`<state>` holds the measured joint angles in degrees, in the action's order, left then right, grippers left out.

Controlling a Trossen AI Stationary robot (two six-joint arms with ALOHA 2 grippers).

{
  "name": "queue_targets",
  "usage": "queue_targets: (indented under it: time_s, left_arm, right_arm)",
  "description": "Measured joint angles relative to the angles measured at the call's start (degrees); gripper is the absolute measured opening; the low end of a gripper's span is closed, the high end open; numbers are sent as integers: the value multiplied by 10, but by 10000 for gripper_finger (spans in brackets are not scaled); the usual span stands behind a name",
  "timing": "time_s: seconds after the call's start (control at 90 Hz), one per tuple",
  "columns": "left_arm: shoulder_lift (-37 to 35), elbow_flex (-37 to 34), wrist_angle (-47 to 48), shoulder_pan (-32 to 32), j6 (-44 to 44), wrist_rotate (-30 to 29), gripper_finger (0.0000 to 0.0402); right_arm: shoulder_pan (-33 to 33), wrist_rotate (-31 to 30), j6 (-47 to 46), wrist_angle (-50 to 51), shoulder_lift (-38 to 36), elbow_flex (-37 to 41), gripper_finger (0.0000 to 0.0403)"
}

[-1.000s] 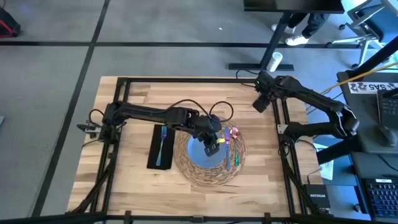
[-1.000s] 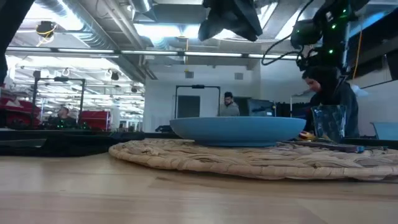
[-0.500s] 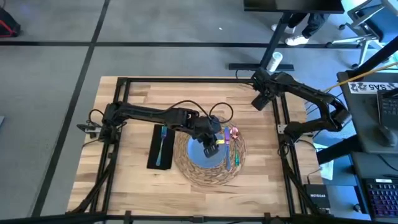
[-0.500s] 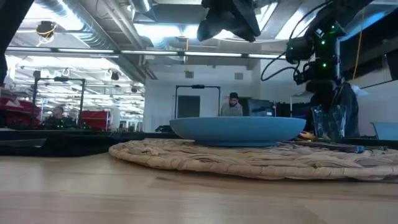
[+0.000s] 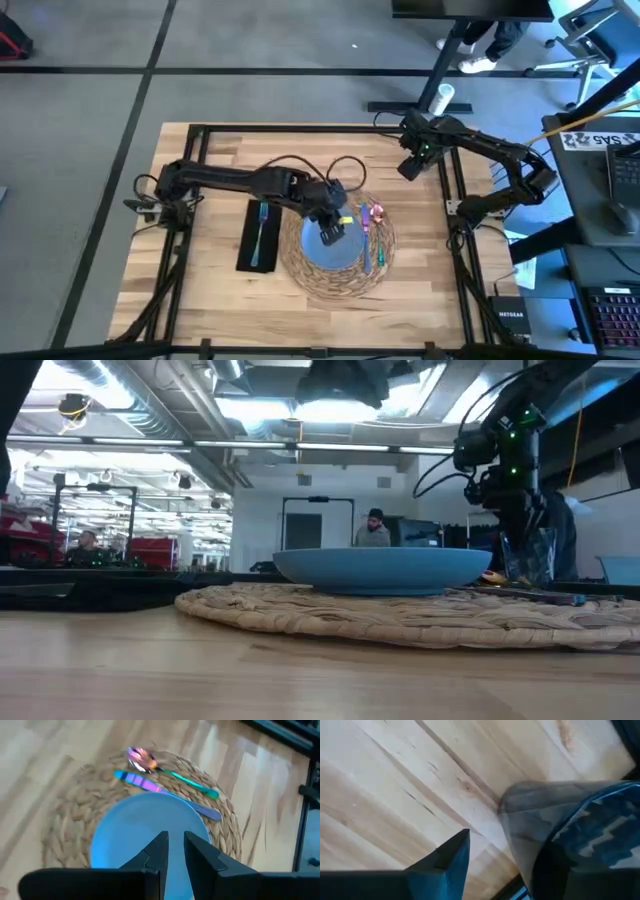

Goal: Set table place
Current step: Put the blue cup on the top right of the brown placemat

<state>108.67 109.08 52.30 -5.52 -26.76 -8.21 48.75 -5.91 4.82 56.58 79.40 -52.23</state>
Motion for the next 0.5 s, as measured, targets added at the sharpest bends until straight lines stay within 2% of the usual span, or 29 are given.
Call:
queue_targets:
  time_s: [0.311, 0.5]
  left_arm:
    - [-29, 0, -2, -1, 13, -30, 44]
    - [-29, 0, -1, -1, 6, -35, 44]
  right_arm:
    - [0, 21, -11, -6, 0, 0, 12]
    - [-3, 63, -21, -13, 0, 0, 13]
